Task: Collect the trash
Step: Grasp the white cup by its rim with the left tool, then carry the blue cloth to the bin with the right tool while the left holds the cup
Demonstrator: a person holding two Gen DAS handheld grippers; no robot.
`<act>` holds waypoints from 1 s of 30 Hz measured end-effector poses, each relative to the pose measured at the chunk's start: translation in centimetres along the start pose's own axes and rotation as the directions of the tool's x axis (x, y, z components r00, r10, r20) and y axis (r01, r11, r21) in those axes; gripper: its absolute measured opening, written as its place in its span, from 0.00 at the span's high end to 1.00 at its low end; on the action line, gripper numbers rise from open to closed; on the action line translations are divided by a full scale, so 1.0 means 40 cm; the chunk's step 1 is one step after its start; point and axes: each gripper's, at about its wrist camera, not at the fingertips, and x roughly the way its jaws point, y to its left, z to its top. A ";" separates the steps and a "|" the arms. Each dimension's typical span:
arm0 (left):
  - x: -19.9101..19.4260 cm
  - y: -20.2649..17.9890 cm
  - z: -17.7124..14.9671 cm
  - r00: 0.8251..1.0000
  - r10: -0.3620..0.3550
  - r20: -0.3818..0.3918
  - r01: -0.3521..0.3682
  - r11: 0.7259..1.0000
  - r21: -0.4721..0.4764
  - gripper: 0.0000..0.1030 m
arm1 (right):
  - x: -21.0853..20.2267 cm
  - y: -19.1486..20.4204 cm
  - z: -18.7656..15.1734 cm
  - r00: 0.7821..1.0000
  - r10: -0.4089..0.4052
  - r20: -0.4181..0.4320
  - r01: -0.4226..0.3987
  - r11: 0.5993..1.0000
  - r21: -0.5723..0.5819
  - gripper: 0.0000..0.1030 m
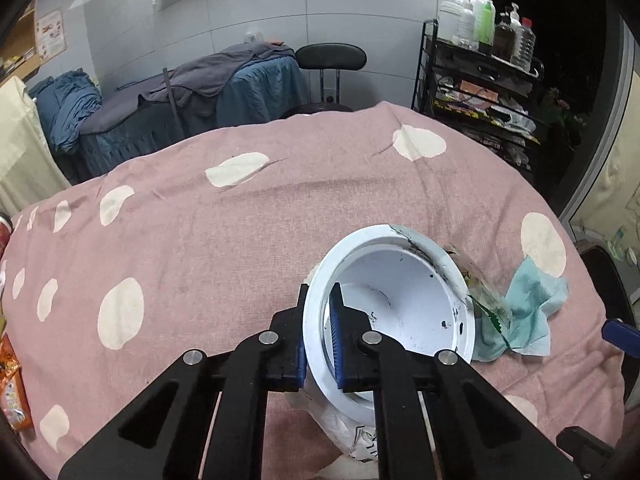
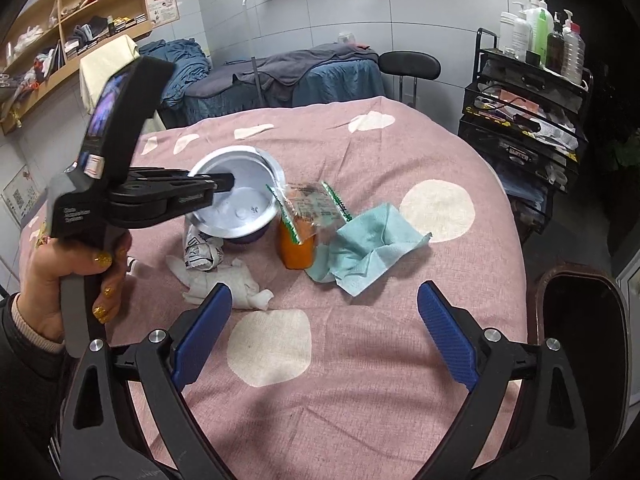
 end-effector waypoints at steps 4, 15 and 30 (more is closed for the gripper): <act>-0.066 0.042 -0.011 0.998 -0.012 0.061 0.016 0.997 -0.079 0.90 | 0.028 0.017 0.021 1.000 -0.003 -0.021 0.002 0.999 -0.043 0.15; -0.222 0.121 -0.101 0.986 -0.002 0.166 0.038 0.976 -0.213 0.90 | 0.083 -0.050 0.048 0.989 -0.120 -0.085 0.125 0.990 0.063 0.16; -0.269 0.058 -0.217 0.989 -0.052 0.142 0.080 0.977 -0.200 0.90 | 0.118 -0.101 0.053 0.993 0.062 -0.101 -0.043 0.981 0.188 0.92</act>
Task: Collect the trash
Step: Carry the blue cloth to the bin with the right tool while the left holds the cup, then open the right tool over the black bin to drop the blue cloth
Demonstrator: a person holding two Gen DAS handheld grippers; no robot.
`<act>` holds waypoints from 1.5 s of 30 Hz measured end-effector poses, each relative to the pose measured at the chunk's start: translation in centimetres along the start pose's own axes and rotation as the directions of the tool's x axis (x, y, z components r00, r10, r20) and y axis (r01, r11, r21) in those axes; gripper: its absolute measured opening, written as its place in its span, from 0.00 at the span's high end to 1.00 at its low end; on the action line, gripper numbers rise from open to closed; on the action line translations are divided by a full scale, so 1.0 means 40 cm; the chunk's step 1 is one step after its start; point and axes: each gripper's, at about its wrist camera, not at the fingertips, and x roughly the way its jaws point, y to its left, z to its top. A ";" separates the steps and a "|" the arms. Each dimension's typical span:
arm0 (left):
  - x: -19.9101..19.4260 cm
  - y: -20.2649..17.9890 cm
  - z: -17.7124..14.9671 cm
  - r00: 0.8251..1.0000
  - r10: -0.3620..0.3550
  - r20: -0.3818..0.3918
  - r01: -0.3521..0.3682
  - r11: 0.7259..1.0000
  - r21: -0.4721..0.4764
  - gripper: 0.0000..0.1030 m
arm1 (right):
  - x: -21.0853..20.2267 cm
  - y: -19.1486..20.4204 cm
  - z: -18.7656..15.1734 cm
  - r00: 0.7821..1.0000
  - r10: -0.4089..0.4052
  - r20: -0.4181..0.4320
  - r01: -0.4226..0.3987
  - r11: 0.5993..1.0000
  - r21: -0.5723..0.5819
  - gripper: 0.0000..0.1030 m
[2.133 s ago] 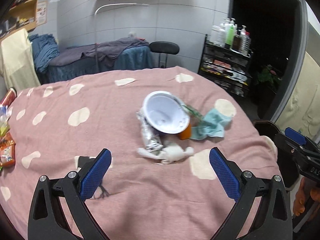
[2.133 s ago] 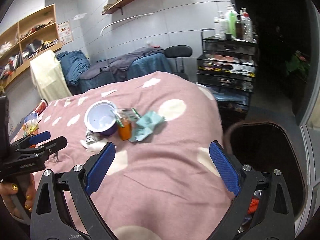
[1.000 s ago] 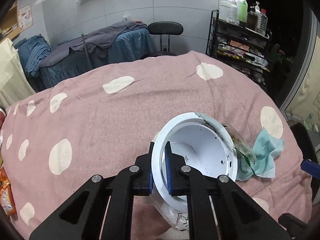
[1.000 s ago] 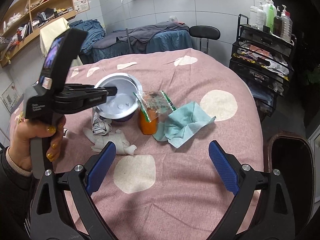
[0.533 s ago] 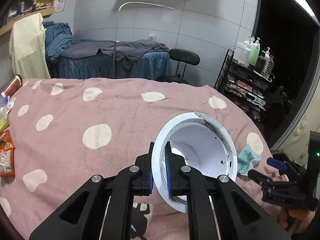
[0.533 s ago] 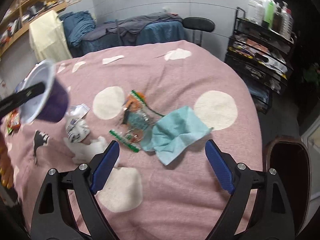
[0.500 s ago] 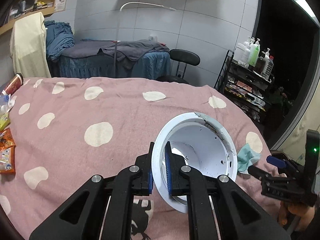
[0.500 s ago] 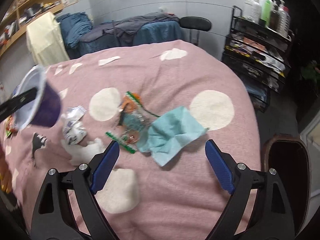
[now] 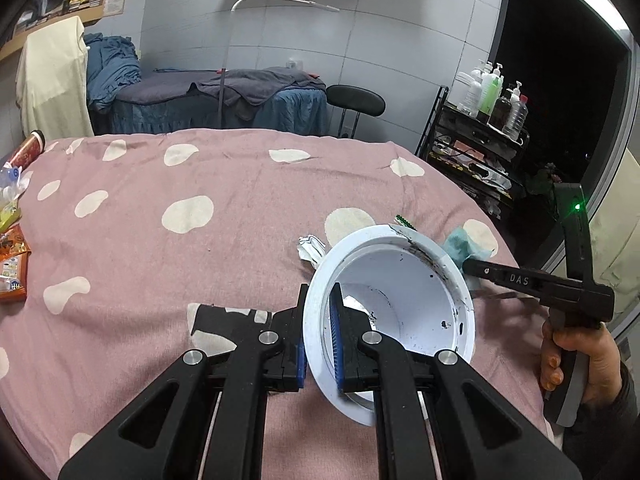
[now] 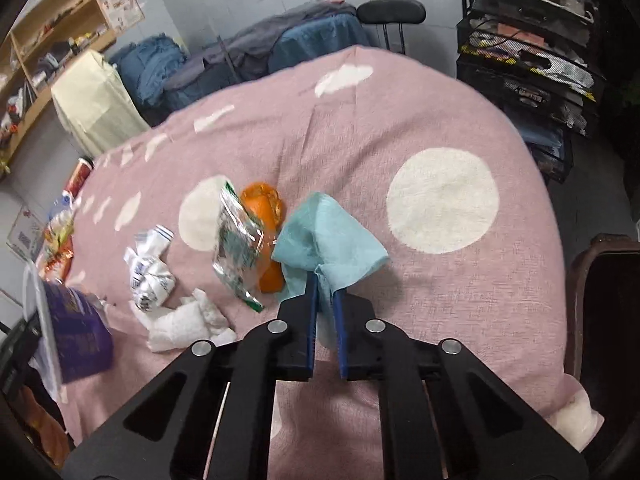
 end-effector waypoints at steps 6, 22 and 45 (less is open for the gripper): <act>-0.020 -0.035 -0.017 1.000 -0.030 0.003 0.030 1.000 0.010 0.90 | -0.105 -0.008 -0.039 0.993 -0.035 0.116 0.035 0.999 -0.004 0.93; -0.011 -0.242 -0.052 0.982 -0.187 -0.029 0.189 0.975 0.116 0.90 | -0.341 -0.189 -0.166 0.952 -0.160 0.259 0.132 0.984 0.124 0.93; 0.044 -0.554 -0.085 0.939 -0.313 -0.142 0.342 0.884 0.318 0.90 | -0.413 -0.546 -0.335 0.909 -0.390 0.143 0.309 0.864 0.397 0.93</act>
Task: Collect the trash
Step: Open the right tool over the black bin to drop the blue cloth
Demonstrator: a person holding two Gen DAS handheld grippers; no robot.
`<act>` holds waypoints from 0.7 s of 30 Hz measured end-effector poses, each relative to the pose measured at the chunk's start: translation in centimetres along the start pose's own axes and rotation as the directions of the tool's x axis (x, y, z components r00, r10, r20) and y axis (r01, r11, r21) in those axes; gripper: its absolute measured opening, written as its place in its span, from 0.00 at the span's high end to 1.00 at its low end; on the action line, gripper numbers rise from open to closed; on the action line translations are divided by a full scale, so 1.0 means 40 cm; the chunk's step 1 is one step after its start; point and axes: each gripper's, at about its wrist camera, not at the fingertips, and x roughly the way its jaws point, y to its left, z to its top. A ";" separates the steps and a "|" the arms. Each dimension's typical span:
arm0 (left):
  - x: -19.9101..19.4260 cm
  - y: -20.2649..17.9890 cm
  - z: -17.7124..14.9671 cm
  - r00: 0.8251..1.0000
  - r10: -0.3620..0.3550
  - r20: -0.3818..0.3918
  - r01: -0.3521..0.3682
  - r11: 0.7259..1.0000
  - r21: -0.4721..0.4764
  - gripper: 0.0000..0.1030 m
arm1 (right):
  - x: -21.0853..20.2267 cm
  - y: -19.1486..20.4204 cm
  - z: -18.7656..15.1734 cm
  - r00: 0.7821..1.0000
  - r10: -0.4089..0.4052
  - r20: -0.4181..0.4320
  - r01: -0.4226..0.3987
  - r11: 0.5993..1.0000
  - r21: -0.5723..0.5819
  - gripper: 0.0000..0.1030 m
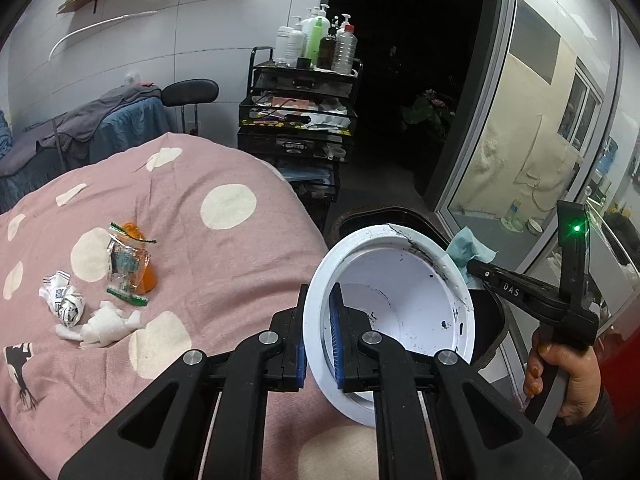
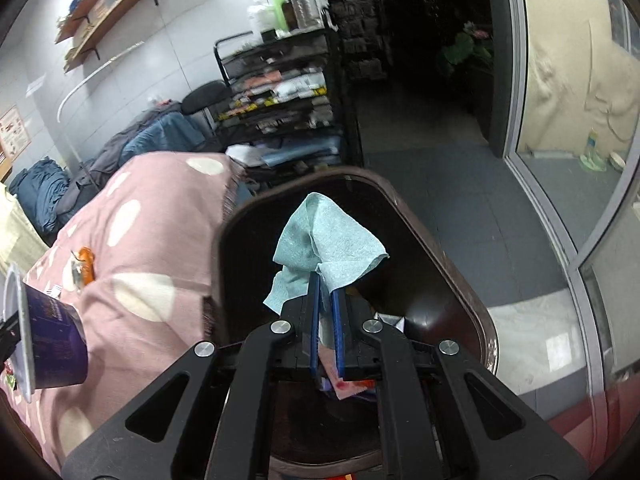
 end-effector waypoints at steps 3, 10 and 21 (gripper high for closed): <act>0.016 -0.022 0.006 1.000 -0.011 -0.012 0.011 1.000 0.018 0.90 | 0.029 -0.011 -0.012 0.999 -0.010 -0.031 0.010 1.000 0.002 0.93; 0.048 -0.059 0.015 0.999 -0.031 -0.041 0.033 0.998 0.049 0.90 | 0.058 -0.032 -0.054 0.998 -0.027 -0.055 0.029 0.999 0.037 0.29; 0.103 -0.123 0.038 0.993 -0.074 -0.091 0.082 0.993 0.083 0.90 | 0.007 -0.091 -0.071 0.998 -0.065 -0.020 0.067 0.992 0.107 0.20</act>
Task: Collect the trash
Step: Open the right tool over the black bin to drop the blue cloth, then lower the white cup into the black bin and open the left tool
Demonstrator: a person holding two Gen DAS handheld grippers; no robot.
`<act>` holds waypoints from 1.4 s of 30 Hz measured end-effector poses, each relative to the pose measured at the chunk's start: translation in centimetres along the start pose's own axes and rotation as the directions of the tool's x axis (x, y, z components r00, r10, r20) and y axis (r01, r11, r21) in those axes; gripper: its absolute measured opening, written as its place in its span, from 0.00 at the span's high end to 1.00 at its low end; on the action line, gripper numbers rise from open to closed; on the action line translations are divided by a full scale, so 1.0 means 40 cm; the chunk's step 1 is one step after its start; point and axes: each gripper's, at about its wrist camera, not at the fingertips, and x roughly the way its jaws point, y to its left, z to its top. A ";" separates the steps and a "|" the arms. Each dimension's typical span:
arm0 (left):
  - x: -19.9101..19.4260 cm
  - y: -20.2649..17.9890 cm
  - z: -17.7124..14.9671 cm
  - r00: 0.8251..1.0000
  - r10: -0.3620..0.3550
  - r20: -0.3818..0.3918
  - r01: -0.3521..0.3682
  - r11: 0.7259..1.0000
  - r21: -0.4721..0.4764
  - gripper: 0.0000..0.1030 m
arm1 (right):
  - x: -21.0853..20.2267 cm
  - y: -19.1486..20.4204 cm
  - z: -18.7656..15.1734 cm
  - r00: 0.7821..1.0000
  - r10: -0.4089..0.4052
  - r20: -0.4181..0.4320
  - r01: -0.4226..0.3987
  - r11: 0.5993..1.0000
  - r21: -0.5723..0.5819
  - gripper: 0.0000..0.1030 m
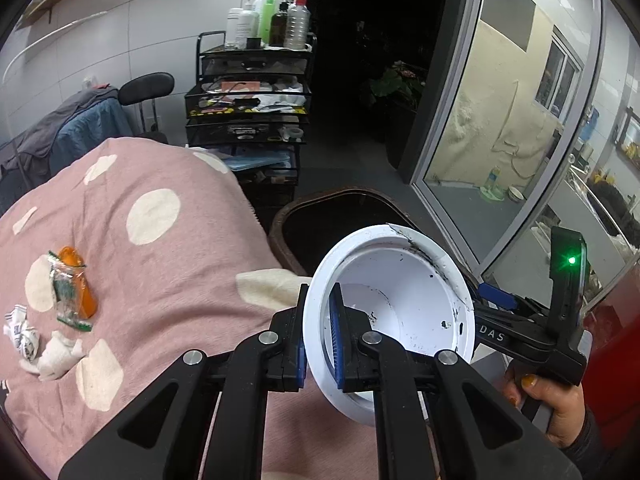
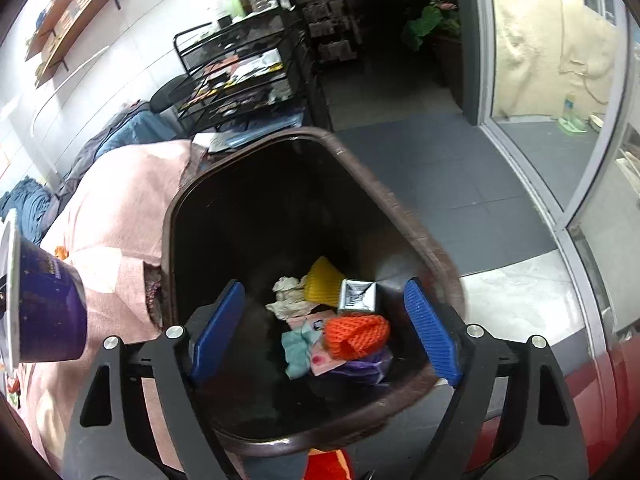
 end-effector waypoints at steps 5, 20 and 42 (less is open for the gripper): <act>0.042 -0.025 0.010 0.999 -0.016 -0.043 0.017 1.000 0.021 0.90 | -0.030 -0.028 0.004 0.999 -0.019 0.031 0.019 1.000 0.023 0.18; 0.160 -0.127 0.028 0.987 0.005 -0.158 0.017 0.990 0.139 0.90 | -0.062 -0.085 0.028 0.996 -0.058 0.069 0.054 0.997 0.063 0.18; 0.121 -0.147 0.030 0.994 0.094 -0.056 -0.081 0.975 0.209 0.13 | -0.066 -0.111 0.029 0.994 -0.063 0.089 0.055 0.995 0.089 0.10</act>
